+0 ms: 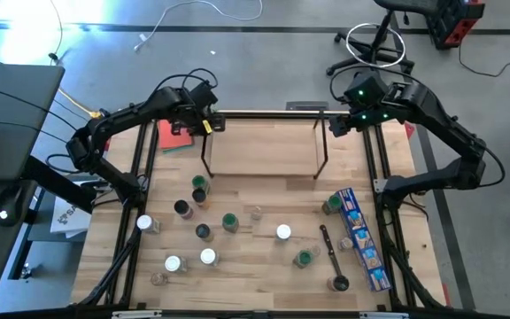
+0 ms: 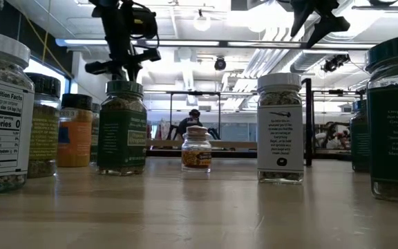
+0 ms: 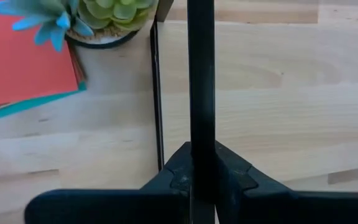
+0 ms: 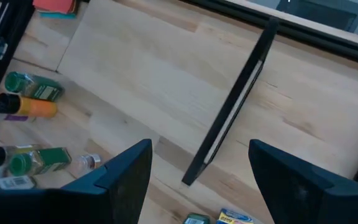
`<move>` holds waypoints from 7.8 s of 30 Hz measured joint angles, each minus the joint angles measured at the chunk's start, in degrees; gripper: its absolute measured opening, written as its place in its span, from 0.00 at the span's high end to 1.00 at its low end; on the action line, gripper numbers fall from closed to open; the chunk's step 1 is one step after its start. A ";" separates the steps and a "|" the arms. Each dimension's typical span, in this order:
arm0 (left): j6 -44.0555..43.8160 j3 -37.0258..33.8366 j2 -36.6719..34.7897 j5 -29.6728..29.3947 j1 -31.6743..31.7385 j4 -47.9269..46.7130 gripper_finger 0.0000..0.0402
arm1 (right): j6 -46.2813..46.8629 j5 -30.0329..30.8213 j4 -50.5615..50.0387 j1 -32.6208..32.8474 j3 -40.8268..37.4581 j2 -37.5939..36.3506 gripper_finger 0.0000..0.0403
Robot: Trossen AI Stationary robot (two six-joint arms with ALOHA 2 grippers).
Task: Shelf spices
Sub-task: Move the shelf to the top center of the table, then put the black seasoning bottle on the shelf
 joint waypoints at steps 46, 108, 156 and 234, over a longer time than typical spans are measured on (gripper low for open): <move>6.00 0.02 -3.05 -3.02 -0.21 1.66 0.66 | -4.86 -0.99 1.75 0.02 0.00 -1.79 0.35; 12.56 -25.83 -12.57 1.77 -45.16 -5.20 0.31 | -12.49 3.02 20.72 0.02 0.00 -7.19 0.35; 57.24 55.65 36.63 1.96 -4.99 -28.72 0.51 | -6.85 2.08 17.70 0.02 -0.02 -7.15 0.35; 30.18 33.86 -2.43 -3.33 -34.34 -28.67 0.37 | -13.31 3.41 27.43 1.64 -0.02 -7.15 0.35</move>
